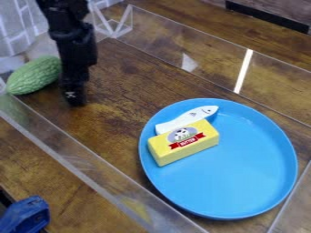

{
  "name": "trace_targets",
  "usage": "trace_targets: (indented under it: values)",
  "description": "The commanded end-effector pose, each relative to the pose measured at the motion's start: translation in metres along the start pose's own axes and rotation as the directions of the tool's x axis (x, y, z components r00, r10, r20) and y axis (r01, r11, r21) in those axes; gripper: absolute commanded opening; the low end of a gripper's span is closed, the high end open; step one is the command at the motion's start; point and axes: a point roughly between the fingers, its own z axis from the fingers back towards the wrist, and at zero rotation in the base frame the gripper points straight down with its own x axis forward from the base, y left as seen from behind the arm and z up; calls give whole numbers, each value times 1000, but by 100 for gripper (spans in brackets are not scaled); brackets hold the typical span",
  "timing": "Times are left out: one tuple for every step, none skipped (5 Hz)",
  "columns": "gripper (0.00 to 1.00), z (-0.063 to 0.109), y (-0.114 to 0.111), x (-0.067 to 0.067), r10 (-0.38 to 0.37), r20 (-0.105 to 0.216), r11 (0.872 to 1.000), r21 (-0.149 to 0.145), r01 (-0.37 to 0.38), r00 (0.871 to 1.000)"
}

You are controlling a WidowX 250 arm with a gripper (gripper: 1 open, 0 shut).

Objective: Put the green object in the blue tray

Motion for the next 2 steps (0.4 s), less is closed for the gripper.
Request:
trace_targets:
  values:
    - [100, 39, 33, -23, -20, 32, 997, 75, 18, 999]
    - [100, 44, 47, -33, -64, 35, 995, 80, 61, 997]
